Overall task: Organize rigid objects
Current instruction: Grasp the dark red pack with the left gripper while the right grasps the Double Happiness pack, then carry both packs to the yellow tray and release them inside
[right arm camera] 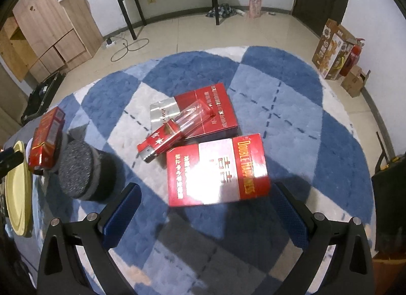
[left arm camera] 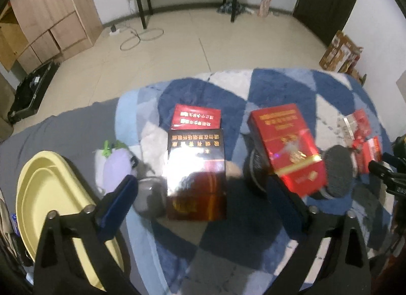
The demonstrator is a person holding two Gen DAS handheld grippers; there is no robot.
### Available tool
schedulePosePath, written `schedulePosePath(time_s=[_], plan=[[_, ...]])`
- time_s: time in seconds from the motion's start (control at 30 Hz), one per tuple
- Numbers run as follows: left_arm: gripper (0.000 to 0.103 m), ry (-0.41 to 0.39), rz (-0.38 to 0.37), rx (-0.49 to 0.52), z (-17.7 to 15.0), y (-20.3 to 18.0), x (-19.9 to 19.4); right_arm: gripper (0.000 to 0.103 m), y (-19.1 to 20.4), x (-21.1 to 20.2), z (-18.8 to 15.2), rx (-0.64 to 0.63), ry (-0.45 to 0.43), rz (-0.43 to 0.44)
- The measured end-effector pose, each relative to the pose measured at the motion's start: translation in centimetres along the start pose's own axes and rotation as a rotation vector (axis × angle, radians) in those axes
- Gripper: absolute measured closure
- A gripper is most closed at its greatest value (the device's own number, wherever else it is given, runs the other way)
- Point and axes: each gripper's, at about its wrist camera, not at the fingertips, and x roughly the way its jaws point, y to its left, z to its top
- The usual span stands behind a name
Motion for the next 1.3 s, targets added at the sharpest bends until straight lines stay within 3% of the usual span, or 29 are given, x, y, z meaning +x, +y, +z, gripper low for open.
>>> schedulePosePath(time_s=[0.1, 0.23, 0.33, 0.63, 0.77, 0.83, 0.9, 1.03, 1.1, 1.2, 1.3], plan=[[0.012, 0.039, -0.01, 0.001, 0.2, 0.0, 1.7, 0.0, 0.0, 1.1, 0.6, -0.017, -0.001, -0.002], [0.037, 0.075, -0.024, -0.033, 0.0, 0.5, 3.1, 0.0, 0.9, 2.0, 0.9, -0.088, -0.01, -0.045], [0.045, 0.065, -0.017, -0.036, -0.3, 0.8, 2.9, 0.0, 1.1, 2.4, 1.0, -0.1, -0.015, -0.08], [0.045, 0.001, -0.047, -0.059, -0.3, 1.9, -0.1, 0.0, -0.7, 3.6, 1.8, -0.034, 0.055, -0.078], [0.045, -0.027, -0.064, -0.069, -0.5, 2.5, -2.2, 0.0, -1.5, 3.6, 2.0, -0.012, 0.059, -0.019], [0.045, -0.034, -0.068, -0.076, -0.7, 2.8, -3.0, 0.009, -1.9, 3.6, 2.1, -0.004, 0.063, 0.013], [0.045, -0.046, -0.078, -0.091, -1.0, 3.4, -4.1, 0.009, -2.3, 3.6, 2.0, -0.015, 0.065, 0.035], [0.045, -0.104, -0.126, -0.15, -2.6, 6.6, -7.9, 0.01, -2.4, 1.8, 1.0, -0.065, 0.036, 0.059], [0.045, -0.129, -0.134, -0.198, -3.8, 9.4, -9.7, 0.01, -1.6, -1.2, 0.0, -0.157, -0.031, 0.036], [0.045, -0.13, -0.071, -0.266, -6.2, 15.1, -11.5, 0.01, 1.4, -6.2, -0.9, -0.266, -0.119, 0.101], [0.045, -0.073, 0.038, -0.302, -8.4, 20.7, -11.3, 0.01, 8.2, -10.6, -1.6, -0.432, -0.19, 0.223]])
